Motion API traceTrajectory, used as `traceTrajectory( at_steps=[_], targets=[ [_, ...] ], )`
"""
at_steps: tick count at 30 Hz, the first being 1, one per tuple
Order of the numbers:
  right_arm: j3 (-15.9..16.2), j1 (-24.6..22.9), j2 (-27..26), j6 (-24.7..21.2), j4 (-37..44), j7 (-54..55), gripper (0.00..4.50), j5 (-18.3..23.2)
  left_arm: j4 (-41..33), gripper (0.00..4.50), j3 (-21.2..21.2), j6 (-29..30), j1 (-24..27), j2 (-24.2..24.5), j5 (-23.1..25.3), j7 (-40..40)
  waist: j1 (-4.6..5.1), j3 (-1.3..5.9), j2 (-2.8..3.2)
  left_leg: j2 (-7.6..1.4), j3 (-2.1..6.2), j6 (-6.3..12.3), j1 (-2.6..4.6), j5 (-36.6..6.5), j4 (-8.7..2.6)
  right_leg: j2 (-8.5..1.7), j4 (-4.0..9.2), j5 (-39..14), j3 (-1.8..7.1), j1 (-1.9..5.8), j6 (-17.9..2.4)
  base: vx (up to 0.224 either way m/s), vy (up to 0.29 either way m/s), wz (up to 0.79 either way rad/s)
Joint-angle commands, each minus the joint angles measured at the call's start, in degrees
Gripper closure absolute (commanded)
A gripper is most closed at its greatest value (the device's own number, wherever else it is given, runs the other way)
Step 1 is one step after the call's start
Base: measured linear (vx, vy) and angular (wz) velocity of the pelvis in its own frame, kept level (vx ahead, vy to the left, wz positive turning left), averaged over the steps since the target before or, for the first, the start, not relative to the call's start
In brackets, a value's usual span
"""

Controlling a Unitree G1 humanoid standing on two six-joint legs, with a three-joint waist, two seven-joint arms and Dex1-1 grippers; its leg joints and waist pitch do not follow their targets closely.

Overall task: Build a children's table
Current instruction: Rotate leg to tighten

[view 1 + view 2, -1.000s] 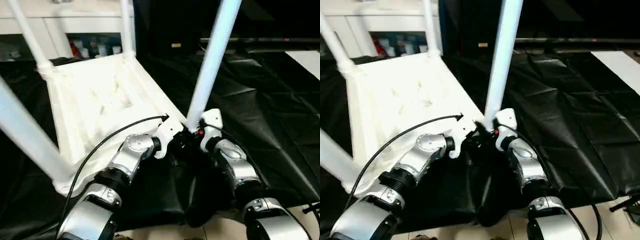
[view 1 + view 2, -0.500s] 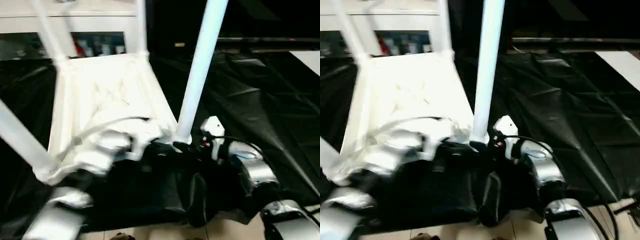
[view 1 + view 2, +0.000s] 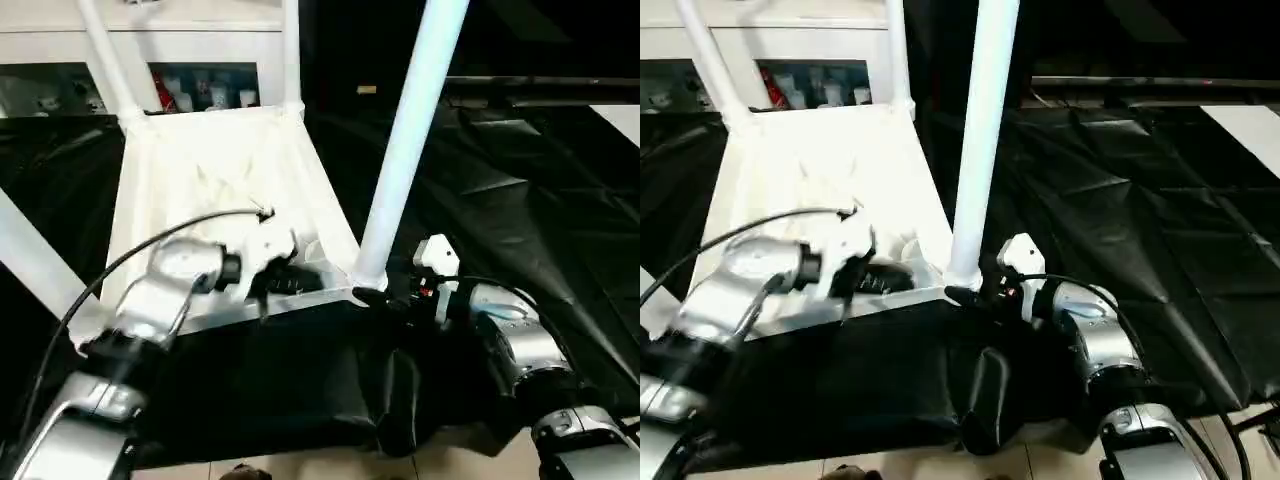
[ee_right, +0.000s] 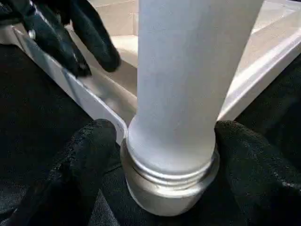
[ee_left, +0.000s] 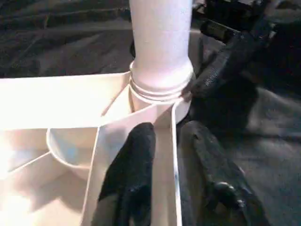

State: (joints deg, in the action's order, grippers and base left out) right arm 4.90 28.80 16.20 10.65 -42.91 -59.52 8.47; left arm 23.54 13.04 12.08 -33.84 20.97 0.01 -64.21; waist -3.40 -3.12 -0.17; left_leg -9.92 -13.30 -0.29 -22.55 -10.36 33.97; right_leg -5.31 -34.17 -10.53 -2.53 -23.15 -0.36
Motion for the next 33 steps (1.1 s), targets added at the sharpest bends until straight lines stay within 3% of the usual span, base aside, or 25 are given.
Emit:
traceTrajectory(
  at_steps=[1,6,16,24,27,28,32,33],
  targets=[
    [-0.4,-0.5,0.4,-0.1,1.5,-0.4,0.74,0.5,-1.4,3.19,1.0,2.5,0.3,-0.2,1.0,1.3,-0.2,3.97,-0.25,-3.89,2.19,3.14,1.82,-9.3,-3.93,-3.53,2.83,-5.4,2.09,2.24,-15.6,0.0,0.0,0.0],
    [-0.2,-1.2,0.7,-0.5,2.4,-0.7,0.74,0.5,1.7,2.75,2.4,2.6,0.0,-1.2,3.1,5.0,-0.14,4.04,-0.14,-3.84,2.28,3.7,1.87,-9.3,-3.81,-3.51,2.92,-5.2,2.07,2.3,-15.5,0.0,0.0,0.0],
    [0.2,-1.5,0.8,-0.6,2.8,-1.2,0.74,0.4,5.4,2.75,3.3,1.5,-0.8,0.1,3.4,3.9,-0.2,4.11,-0.02,-3.79,2.31,3.83,1.9,-9.2,-3.71,-3.41,2.75,-4.2,1.94,2.3,-16.0,0.0,0.0,0.0],
    [0.3,-1.3,0.9,-0.4,2.6,-1.2,0.74,0.2,6.2,3.39,3.1,1.2,-0.7,0.3,2.9,3.3,-0.09,3.99,-0.04,-3.81,2.42,2.53,1.9,-11.5,-3.85,-3.54,2.96,-6.8,2.04,2.28,-15.6,0.0,0.0,0.0],
    [0.4,-1.2,1.0,-0.3,2.5,-1.3,0.74,0.1,6.7,3.53,3.1,1.2,-0.8,0.4,2.3,2.5,-0.15,4.02,-0.05,-3.79,2.4,2.8,1.88,-10.7,-3.77,-3.55,2.85,-6.1,2.03,2.28,-15.7,0.0,0.0,0.0],
    [0.4,-1.2,1.0,-0.2,2.4,-1.4,0.74,0.0,6.8,3.82,3.6,1.3,-0.6,0.8,2.0,0.9,-0.18,4.01,-0.08,-3.73,2.34,2.94,1.9,-10.6,-3.72,-3.5,2.87,-6.0,2.03,2.24,-15.8,0.0,0.0,0.0],
    [0.3,-0.7,1.3,-0.1,2.1,-1.6,0.74,-0.1,7.4,3.9,4.0,1.3,-0.8,0.9,2.1,-0.1,-0.19,4.03,-0.04,-3.82,2.34,2.96,1.99,-10.6,-3.73,-3.47,2.83,-6.3,2.02,2.17,-15.8,0.0,0.0,0.0],
    [0.3,-0.6,1.3,-0.1,2.0,-1.6,0.74,-0.1,7.4,4.14,4.1,1.3,-0.8,1.0,2.1,-0.3,-0.16,4.02,-0.12,-3.75,2.3,3.01,1.92,-10.5,-3.7,-3.44,2.82,-6.1,2.02,2.22,-15.8,0.0,0.0,0.0]
  ],
)
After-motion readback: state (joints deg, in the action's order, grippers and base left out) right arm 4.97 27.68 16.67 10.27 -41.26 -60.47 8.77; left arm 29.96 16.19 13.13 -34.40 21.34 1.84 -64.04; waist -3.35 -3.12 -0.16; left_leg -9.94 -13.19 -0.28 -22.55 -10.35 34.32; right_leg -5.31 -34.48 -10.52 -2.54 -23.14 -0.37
